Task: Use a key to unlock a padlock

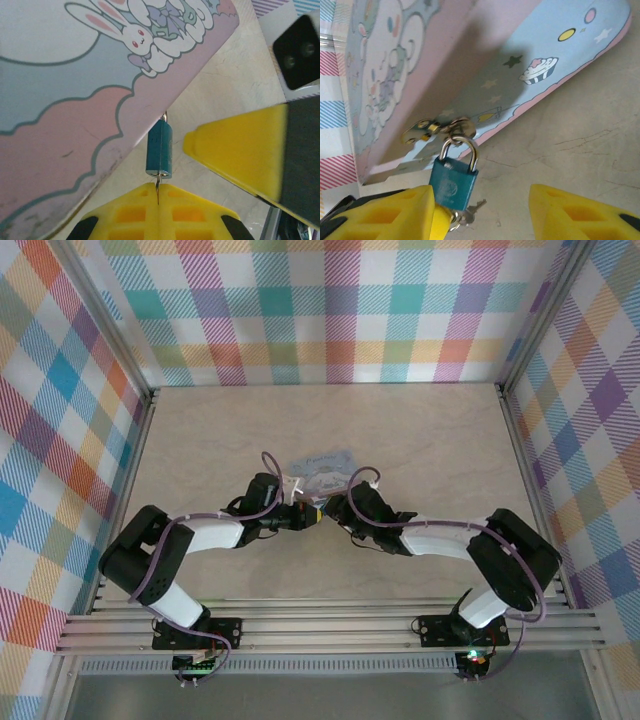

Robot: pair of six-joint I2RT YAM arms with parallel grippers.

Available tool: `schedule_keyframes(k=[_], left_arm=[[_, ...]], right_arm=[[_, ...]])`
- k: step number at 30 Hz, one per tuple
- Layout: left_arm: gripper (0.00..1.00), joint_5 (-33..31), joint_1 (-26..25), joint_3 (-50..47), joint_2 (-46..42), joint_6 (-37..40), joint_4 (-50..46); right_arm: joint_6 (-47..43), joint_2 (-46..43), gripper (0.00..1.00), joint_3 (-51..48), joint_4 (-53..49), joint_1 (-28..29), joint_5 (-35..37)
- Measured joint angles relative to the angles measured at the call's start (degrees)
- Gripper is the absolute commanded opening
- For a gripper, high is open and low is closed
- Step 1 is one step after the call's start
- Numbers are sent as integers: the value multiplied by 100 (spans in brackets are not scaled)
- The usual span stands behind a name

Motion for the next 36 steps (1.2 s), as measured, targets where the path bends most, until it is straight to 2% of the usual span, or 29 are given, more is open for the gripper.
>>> schedule_keyframes(k=[14,30,36], left_arm=[[0,13,26,-332,-197,42,11],[0,-26,26,-503,-295,7,321],[0,-33,26,-505,-295,-26,358]], right_arm=[[656,306,53,85,197,195,-96],[938,463,54,210,289,208,-103],[1045,647,50,299,376,208,-144]])
